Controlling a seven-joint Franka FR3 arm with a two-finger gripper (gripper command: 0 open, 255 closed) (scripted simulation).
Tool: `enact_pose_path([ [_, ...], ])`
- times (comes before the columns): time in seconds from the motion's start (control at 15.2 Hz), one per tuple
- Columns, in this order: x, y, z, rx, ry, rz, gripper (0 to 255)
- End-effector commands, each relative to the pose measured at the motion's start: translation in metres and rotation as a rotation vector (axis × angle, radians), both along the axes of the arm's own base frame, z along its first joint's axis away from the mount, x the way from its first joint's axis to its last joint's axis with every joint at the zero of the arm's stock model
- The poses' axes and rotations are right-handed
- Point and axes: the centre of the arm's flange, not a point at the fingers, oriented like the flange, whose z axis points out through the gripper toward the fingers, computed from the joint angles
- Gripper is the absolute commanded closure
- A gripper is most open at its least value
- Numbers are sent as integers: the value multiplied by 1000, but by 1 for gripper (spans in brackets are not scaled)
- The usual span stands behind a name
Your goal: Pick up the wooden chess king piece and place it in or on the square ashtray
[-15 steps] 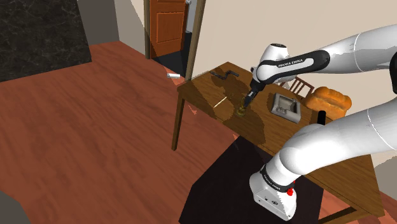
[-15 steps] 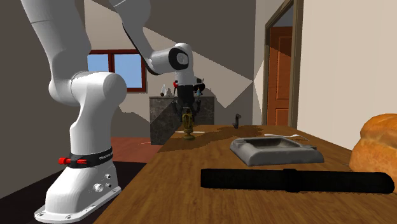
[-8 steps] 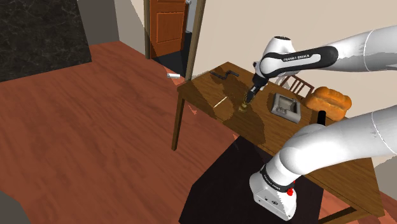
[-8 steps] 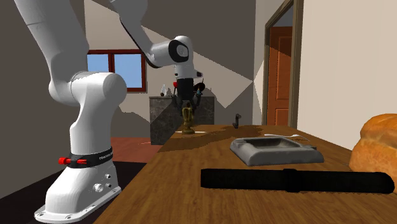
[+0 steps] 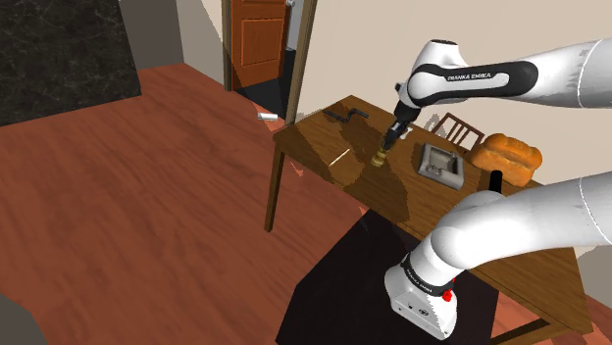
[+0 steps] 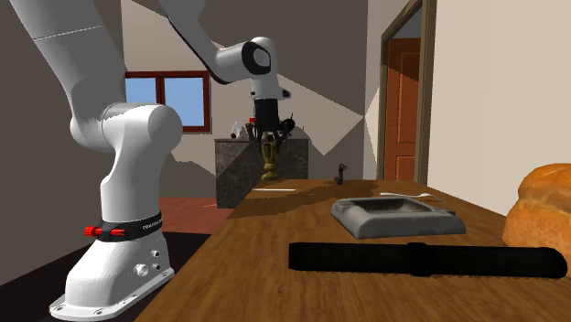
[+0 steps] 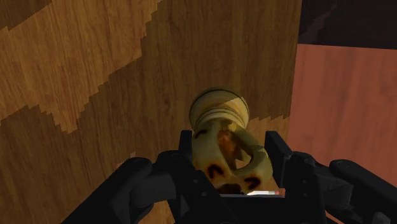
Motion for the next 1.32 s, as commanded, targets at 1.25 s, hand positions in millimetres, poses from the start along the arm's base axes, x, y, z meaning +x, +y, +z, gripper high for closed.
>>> enact_pose_path([
  [1.25, -77, -139, 56, 0, 0, 0, 255],
])
